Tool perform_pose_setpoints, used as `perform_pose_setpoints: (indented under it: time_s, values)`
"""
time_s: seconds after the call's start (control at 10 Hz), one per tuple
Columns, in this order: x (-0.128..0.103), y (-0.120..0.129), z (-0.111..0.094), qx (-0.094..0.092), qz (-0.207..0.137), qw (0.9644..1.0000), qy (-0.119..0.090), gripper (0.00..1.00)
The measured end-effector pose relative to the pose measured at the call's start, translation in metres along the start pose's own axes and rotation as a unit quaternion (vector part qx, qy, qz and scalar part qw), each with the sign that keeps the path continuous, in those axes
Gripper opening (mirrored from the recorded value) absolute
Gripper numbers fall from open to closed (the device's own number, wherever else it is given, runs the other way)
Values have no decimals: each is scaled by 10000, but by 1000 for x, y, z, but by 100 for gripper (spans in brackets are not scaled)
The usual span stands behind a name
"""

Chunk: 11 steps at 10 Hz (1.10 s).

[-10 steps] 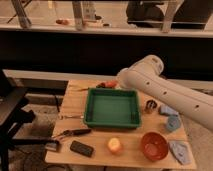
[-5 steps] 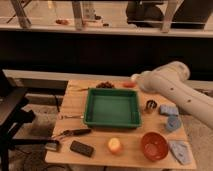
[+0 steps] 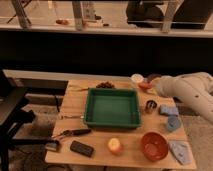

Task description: Place pepper in metal cup

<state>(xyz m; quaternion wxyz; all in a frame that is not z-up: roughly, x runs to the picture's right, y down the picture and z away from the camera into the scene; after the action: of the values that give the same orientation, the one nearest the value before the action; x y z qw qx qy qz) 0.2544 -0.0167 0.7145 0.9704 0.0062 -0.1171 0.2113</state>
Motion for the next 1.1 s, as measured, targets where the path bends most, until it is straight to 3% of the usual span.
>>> perform_pose_setpoints:
  time_s: [0.2,0.5,0.8,1.0,1.1]
  values:
    - [7,-1,3,25,260,9992,-288,0]
    - [17,1,11,-23,491,9975,-517,0]
    - [28,-2,17,-185,668,9940,-847,0]
    - [31,-9,15,-203,1006,9862,-1299,0]
    - [23,-11,16,-220,1034,9841,-1430,0]
